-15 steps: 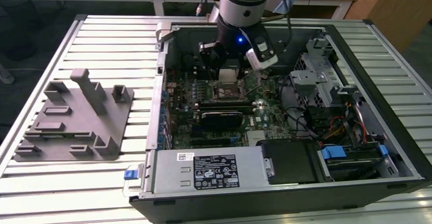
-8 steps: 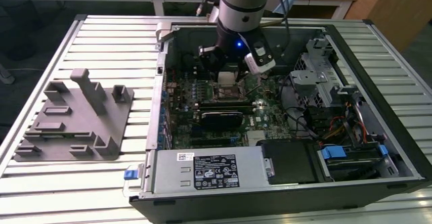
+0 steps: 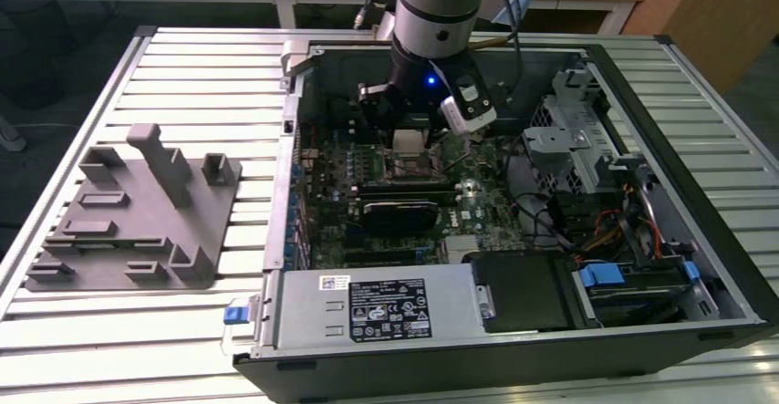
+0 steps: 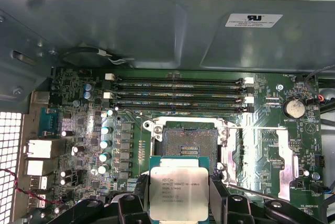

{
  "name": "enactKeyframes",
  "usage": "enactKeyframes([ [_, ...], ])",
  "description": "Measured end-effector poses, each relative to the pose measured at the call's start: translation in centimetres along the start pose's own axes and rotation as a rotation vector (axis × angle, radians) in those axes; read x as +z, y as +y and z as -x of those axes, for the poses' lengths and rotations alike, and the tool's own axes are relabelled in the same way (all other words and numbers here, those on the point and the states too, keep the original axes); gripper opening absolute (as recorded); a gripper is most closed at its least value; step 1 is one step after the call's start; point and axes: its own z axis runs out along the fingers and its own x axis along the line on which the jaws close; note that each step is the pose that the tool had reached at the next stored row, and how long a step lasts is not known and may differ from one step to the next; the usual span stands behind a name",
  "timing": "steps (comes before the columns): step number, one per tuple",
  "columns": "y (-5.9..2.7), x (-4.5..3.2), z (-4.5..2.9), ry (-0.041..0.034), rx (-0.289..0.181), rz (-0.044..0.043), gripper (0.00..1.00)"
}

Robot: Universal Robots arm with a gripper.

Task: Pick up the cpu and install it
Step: 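Place the cpu into insertion slot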

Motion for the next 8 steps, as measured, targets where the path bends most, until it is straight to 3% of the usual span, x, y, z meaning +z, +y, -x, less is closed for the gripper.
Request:
enactKeyframes([
  [8, 0.0, 0.01, 0.01, -0.0001, 0.002, 0.0001, 0.54],
])
